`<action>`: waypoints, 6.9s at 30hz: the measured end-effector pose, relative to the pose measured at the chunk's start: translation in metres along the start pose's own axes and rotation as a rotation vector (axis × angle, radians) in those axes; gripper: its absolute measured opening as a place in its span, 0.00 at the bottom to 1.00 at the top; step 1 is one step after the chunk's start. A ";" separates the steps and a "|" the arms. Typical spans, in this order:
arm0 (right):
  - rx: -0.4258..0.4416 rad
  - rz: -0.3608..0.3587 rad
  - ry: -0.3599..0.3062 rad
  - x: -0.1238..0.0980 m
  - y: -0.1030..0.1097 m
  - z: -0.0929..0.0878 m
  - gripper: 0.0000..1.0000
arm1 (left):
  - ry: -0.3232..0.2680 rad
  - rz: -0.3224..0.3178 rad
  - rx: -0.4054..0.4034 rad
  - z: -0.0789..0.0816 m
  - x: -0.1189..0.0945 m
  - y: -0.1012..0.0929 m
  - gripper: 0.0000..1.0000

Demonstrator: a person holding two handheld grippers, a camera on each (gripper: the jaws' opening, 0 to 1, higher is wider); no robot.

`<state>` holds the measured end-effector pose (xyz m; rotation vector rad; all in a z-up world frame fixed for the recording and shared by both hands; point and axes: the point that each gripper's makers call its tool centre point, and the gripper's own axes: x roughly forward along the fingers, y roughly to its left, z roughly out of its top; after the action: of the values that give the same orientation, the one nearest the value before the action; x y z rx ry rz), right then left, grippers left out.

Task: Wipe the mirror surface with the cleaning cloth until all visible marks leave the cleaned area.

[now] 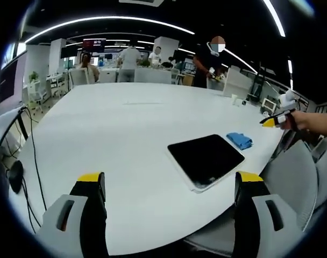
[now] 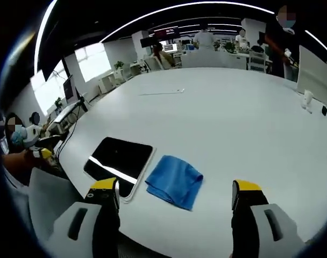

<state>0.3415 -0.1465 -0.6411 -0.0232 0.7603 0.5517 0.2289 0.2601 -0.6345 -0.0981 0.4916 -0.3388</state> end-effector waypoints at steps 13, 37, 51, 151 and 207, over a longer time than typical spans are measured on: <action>0.032 -0.055 0.208 0.061 0.003 -0.023 0.45 | 0.007 -0.026 0.011 0.001 0.004 -0.007 0.99; -0.025 -0.227 0.318 0.107 -0.008 -0.045 0.05 | 0.033 -0.024 0.006 -0.007 0.009 0.002 0.99; 0.200 -0.234 0.344 0.106 -0.009 -0.028 0.02 | 0.065 -0.071 0.048 -0.002 0.017 0.004 0.99; 0.179 0.052 0.346 0.234 0.231 0.026 0.02 | 0.008 -0.140 0.061 0.013 0.023 0.028 0.99; 0.128 0.119 0.391 0.197 0.251 -0.010 0.02 | -0.035 -0.133 0.065 0.026 0.032 0.002 0.99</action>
<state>0.3302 0.1590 -0.7342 0.0344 1.1827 0.6188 0.2682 0.2514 -0.6268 -0.0734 0.4404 -0.4827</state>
